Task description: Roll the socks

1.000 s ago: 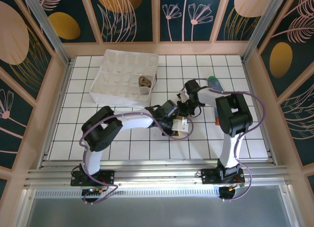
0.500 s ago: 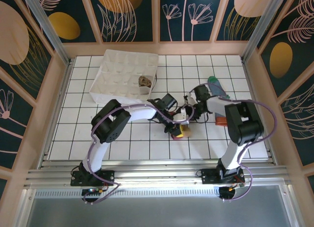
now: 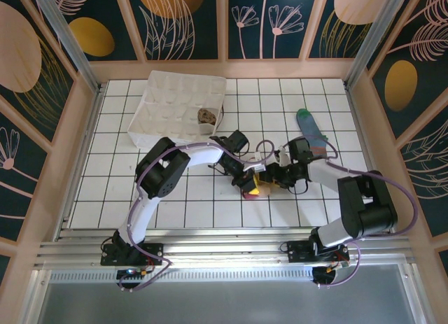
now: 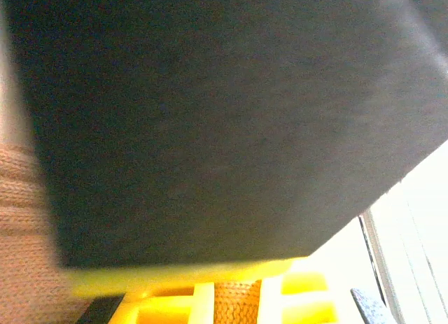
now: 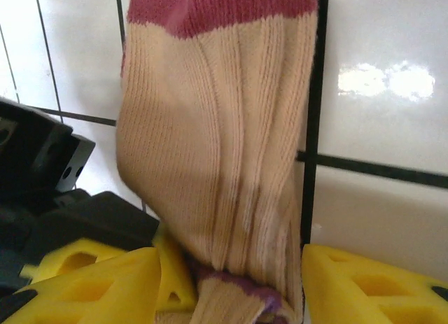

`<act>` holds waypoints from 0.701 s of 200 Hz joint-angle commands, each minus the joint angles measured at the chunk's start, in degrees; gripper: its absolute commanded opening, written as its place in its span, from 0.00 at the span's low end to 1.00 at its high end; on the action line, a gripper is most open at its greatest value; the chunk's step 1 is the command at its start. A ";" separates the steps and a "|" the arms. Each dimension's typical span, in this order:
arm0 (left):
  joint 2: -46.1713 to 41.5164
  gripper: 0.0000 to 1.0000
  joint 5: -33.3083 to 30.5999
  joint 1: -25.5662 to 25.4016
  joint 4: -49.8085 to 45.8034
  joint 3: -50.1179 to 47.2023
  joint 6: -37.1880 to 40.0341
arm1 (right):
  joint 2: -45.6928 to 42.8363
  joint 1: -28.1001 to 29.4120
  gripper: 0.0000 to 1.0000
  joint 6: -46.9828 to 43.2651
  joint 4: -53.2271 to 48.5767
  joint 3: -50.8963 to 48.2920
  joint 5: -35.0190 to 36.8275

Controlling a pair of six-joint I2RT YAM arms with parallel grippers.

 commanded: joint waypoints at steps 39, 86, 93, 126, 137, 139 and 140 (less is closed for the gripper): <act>5.86 0.00 -6.43 1.62 -7.25 0.40 -2.00 | -4.10 0.38 0.58 4.07 2.58 -2.22 -0.30; 8.74 0.00 -5.74 2.18 -10.45 3.99 -3.40 | -4.72 0.55 0.57 3.99 3.85 -4.25 -2.59; 9.19 0.00 -5.58 2.30 -10.78 4.43 -3.69 | -4.81 0.55 0.57 3.88 3.78 -4.56 -2.64; 10.36 0.00 -6.33 2.52 -11.57 5.62 -5.13 | -6.43 0.59 0.57 3.17 2.65 -5.16 -2.86; 10.40 0.00 -6.73 2.52 -11.47 5.60 -5.60 | -6.84 0.60 0.56 2.78 2.23 -5.16 -2.94; 10.41 0.00 -6.81 2.54 -11.45 5.61 -5.64 | -6.84 0.61 0.56 2.72 2.19 -5.16 -2.94; 10.41 0.00 -6.84 2.53 -11.46 5.62 -5.69 | -6.84 0.58 0.56 2.70 2.18 -5.16 -2.94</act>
